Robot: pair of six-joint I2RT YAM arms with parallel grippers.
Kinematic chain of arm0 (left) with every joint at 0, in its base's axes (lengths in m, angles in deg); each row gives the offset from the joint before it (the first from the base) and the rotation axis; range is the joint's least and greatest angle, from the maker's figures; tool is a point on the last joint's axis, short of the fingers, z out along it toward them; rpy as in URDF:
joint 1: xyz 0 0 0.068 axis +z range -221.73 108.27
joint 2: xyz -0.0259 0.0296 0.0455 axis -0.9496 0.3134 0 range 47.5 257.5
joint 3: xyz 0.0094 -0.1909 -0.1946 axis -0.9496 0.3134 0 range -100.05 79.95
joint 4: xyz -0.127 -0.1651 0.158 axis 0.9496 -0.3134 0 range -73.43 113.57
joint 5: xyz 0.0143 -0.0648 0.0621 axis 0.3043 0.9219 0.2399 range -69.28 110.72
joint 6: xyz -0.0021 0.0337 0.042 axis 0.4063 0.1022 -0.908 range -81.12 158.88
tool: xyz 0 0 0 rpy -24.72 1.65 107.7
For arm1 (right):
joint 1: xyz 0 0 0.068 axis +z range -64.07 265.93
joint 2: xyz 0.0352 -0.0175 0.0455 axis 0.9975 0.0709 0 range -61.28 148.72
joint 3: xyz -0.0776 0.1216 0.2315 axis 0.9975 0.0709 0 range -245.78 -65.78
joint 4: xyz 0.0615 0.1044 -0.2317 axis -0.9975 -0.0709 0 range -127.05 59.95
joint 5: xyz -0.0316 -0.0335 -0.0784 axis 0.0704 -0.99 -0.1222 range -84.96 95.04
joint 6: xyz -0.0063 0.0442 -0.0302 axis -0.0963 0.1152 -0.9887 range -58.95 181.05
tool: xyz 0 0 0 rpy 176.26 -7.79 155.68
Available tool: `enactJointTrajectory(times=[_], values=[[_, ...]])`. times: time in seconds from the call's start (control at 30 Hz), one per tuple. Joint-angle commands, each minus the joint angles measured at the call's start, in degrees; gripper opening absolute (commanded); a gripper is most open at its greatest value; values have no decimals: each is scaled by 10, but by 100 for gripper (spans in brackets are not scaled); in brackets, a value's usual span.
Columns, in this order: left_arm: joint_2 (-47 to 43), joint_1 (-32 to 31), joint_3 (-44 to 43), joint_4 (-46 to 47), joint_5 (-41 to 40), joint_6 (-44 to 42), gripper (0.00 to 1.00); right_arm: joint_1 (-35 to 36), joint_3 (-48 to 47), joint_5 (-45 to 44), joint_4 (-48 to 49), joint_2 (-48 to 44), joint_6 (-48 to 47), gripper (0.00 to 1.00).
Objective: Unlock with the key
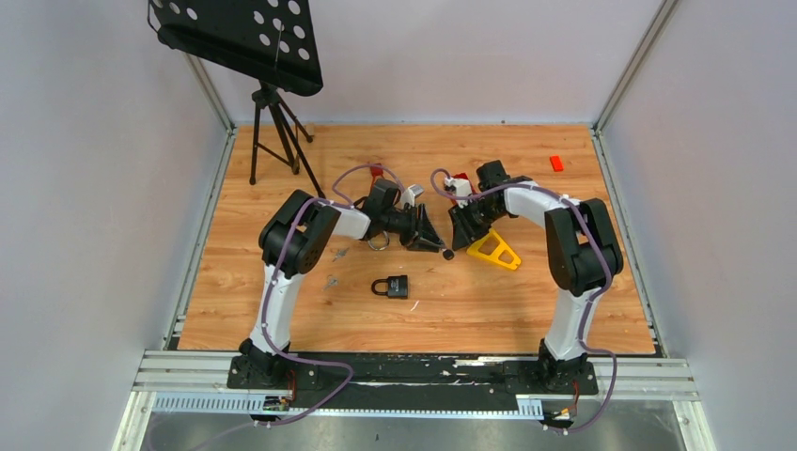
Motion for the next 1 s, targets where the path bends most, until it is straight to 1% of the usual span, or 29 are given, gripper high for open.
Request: enactJointTrajectory(times=[0.0, 0.13, 0.27, 0.33, 0.5, 0.8, 0.9, 0.97], values=[[16, -4, 30, -67, -76, -48, 47, -4, 16, 26, -26, -11, 5, 34], [15, -5, 36, -63, -77, -46, 47, 3, 35, 21, -11, -22, 8, 39], [9, -5, 41, -63, -80, -48, 47, 23, 43, 0, 1, -26, 10, 51], [3, -2, 41, -72, -85, -57, 47, 39, 53, -21, 12, -31, 12, 54], [-8, 7, 47, -80, -97, -66, 47, 82, 68, -83, 38, -36, 16, 52], [-1, 14, 51, -77, -96, -61, 47, 135, 86, -221, 62, -22, 24, 38], [0, 16, 52, -76, -94, -60, 47, 152, 90, -270, 71, -24, 26, 38], [1, 18, 53, -75, -94, -60, 47, 168, 91, -293, 74, -22, 25, 40]])
